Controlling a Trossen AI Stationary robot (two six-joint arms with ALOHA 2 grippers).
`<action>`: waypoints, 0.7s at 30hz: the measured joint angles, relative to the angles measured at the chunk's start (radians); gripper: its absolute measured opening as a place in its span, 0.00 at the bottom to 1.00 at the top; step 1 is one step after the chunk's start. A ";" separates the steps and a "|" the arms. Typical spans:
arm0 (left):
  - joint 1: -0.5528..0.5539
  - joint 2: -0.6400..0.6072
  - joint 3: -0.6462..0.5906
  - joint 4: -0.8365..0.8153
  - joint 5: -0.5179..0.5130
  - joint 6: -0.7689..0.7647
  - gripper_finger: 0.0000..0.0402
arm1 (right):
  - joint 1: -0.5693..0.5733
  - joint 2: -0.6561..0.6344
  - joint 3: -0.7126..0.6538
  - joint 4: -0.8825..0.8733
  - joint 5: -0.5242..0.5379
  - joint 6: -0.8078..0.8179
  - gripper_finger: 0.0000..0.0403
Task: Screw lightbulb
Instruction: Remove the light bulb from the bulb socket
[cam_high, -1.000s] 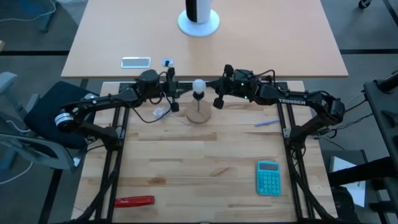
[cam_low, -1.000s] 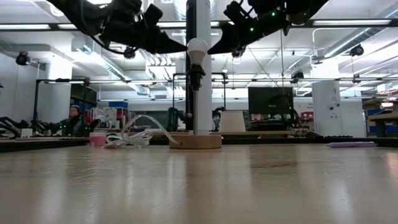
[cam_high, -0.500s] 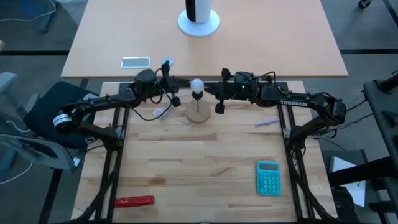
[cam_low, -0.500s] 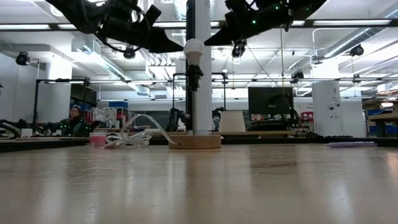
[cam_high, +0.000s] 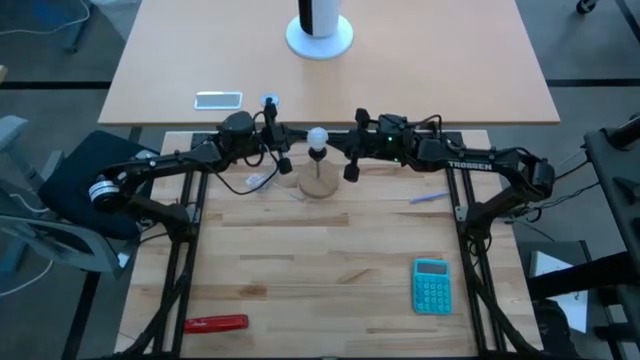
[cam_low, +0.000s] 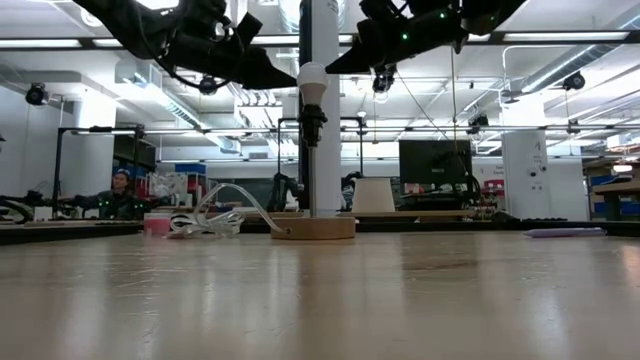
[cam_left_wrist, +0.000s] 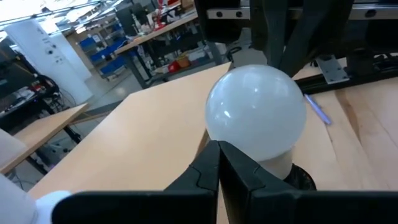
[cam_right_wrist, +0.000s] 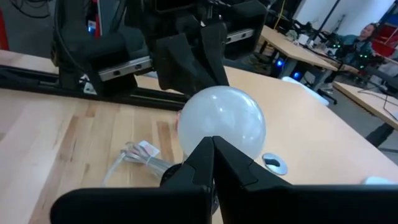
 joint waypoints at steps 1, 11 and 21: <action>-0.002 0.000 0.000 0.000 0.000 -0.004 0.00 | 0.000 0.007 0.000 0.002 0.004 -0.001 0.00; -0.012 -0.033 0.000 -0.073 0.049 -0.016 0.00 | -0.005 0.011 0.000 0.004 0.131 -0.024 0.00; -0.013 -0.053 0.000 -0.077 -0.038 -0.016 0.00 | 0.002 -0.015 0.000 -0.006 0.107 -0.023 0.00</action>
